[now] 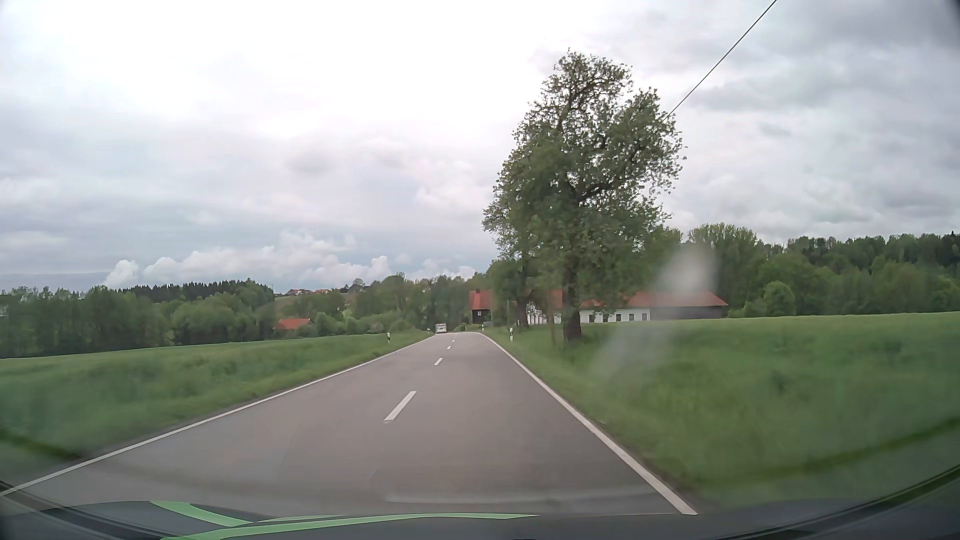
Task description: Follow the waypoints while adhering to traffic rules and regulations
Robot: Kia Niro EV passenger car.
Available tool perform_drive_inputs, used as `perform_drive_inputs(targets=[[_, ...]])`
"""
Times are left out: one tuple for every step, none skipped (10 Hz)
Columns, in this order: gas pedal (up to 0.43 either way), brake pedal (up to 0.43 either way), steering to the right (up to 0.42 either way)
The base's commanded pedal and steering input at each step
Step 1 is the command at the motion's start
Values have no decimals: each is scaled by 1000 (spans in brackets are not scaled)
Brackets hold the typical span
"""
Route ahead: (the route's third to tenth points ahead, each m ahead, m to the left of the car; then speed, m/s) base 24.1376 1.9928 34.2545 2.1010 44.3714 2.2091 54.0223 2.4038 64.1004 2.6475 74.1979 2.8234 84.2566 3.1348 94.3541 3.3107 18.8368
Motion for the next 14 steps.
perform_drive_inputs(targets=[[331, 0, 0], [331, 0, 0], [331, 0, 0], [331, 0, -1], [331, 0, -1], [331, 0, -1], [331, 0, -1], [331, 0, -1], [319, 0, -1], [311, 0, -1], [311, 0, -2], [299, 0, -2], [287, 0, -2], [280, 0, -2]])
